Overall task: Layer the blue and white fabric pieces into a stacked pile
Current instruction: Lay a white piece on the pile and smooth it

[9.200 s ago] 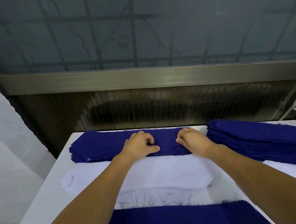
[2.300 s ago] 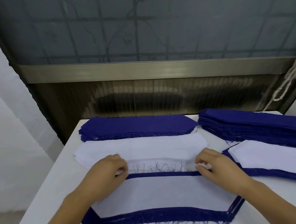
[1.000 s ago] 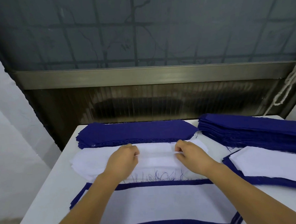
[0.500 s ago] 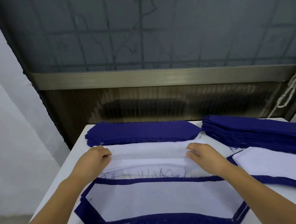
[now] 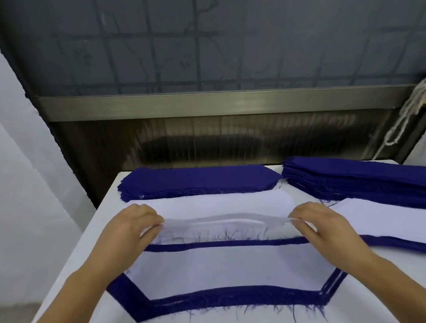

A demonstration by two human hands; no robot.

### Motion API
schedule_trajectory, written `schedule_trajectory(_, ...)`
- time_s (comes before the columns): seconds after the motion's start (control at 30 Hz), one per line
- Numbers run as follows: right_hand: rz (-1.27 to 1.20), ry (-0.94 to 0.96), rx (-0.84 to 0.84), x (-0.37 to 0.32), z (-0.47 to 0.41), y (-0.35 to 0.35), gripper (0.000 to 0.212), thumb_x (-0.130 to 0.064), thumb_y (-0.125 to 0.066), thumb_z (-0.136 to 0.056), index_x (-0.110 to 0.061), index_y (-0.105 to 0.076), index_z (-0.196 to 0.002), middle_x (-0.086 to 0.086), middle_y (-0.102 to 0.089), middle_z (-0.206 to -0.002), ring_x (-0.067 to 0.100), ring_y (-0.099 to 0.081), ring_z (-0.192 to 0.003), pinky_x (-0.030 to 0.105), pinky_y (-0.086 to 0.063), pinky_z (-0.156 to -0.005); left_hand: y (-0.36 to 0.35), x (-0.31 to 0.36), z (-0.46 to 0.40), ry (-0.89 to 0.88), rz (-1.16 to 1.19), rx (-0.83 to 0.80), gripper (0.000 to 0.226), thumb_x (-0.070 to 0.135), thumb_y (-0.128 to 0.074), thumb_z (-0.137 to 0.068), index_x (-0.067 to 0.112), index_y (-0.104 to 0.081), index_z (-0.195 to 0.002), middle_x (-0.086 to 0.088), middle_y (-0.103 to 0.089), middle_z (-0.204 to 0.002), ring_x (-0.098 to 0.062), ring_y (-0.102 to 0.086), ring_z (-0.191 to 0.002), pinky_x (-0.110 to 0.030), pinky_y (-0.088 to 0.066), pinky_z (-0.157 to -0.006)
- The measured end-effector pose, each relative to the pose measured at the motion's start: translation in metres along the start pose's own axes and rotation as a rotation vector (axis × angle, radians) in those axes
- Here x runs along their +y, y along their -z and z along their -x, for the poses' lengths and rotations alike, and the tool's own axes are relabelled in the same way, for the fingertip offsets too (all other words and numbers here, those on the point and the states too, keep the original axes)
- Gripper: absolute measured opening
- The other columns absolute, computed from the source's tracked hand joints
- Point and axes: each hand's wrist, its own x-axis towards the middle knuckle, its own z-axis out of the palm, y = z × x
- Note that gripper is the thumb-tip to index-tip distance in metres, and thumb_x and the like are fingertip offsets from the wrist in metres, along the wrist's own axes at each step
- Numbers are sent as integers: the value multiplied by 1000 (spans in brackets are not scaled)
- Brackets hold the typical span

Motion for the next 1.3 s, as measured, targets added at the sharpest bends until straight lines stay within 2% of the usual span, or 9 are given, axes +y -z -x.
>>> schedule_trajectory(0.07,39,141,50,5,27,-6,17,-20,-57,-97,-18,-73,-94,-14,-65,-96,0,-55,-91,14,-45,-81,-6,-1,21,-137,47,12,8,19,-72,-84,25,-76,-88,9,-68,-90,-9,-61,-82,-19,-47,-75)
schedule_trajectory(0.17,65,254,20,10,62,-18,39,-33,-39,-100,-19,-75,-96,-8,-67,-102,6,-58,-95,20,-44,-85,-21,0,51,-200,144,-80,34,40,-45,-96,26,-73,-85,13,-62,-91,-5,-55,-82,-19,-43,-76)
schedule_trajectory(0.27,79,296,28,11,76,-29,51,-36,-31,-103,-18,-77,-91,-5,-69,-98,7,-56,-92,22,-46,-79,-32,2,65,-188,141,-114,38,44,-40,-97,28,-73,-85,16,-60,-89,-7,-57,-78,-22,-44,-72)
schedule_trajectory(0.53,93,291,26,12,79,-30,48,-35,-34,-103,-18,-77,-91,-5,-69,-96,7,-55,-92,22,-47,-76,-23,9,66,-246,65,-127,53,45,-28,-101,28,-73,-80,14,-63,-84,-6,-58,-71,-19,-43,-69)
schedule_trajectory(0.67,38,192,-77,4,79,-21,32,-44,-51,-92,-24,-77,-94,-13,-66,-99,2,-59,-89,20,-48,-76,-17,10,67,-98,166,-243,41,63,-42,-89,35,-71,-84,23,-60,-86,3,-55,-76,-17,-48,-67)
schedule_trajectory(0.77,-21,129,-95,-8,68,-18,24,-38,-52,-93,-25,-73,-93,-18,-62,-97,-2,-56,-89,14,-44,-79,-17,12,57,8,238,-313,52,78,-35,-82,38,-68,-85,27,-57,-88,6,-53,-85,-12,-43,-75)
schedule_trajectory(0.87,-30,69,-151,-18,53,-26,5,-25,-62,-91,-25,-67,-92,-19,-58,-90,0,-54,-83,17,-45,-74,-28,26,40,-18,221,-330,37,64,-42,-89,35,-65,-86,25,-55,-85,8,-49,-85,-9,-39,-75)
schedule_trajectory(1.0,-8,-21,-339,-12,47,-32,6,-33,-58,-93,-28,-59,-89,-18,-51,-87,1,-49,-81,16,-42,-72,-40,28,36,11,254,-431,13,47,-56,-91,36,-57,-85,22,-53,-88,6,-46,-87,-11,-41,-77)
schedule_trajectory(1.3,69,-154,-440,15,25,-11,20,-22,-61,-87,-34,-51,-74,-16,-53,-74,6,-52,-70,13,-41,-61,-23,-12,25,133,210,-450,17,28,-64,-88,37,-59,-74,19,-57,-80,0,-54,-80,-14,-45,-71)
